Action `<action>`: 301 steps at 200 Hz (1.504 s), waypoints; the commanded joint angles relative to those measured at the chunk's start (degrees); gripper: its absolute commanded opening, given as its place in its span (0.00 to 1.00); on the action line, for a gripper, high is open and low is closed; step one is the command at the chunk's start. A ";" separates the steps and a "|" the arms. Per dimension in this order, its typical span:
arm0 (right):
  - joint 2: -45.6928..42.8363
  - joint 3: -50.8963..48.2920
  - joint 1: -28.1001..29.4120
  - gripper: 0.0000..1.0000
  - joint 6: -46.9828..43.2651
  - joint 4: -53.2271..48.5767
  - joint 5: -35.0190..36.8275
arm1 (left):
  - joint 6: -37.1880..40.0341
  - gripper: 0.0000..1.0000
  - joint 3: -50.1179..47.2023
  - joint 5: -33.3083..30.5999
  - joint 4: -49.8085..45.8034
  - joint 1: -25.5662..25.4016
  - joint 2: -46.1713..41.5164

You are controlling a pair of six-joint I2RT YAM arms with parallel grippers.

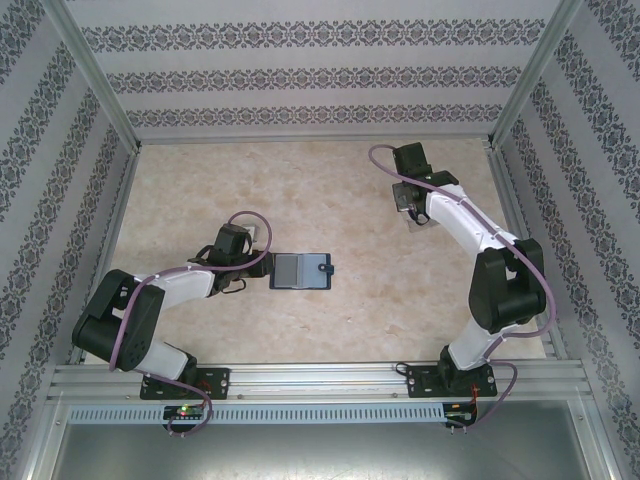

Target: Put the credit cards into the card holder

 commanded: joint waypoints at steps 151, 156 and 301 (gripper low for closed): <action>5.34 2.19 -6.61 0.00 -8.79 -0.12 -8.89 | 0.15 0.41 1.94 1.79 -0.88 -0.69 1.21; 5.70 2.24 -6.61 0.00 -9.10 -0.12 -9.26 | 0.23 0.41 1.95 1.92 -1.10 -0.64 1.26; 10.90 3.95 -7.32 0.06 -13.70 -3.43 -9.52 | 0.11 0.41 1.95 2.46 -1.20 -0.69 1.15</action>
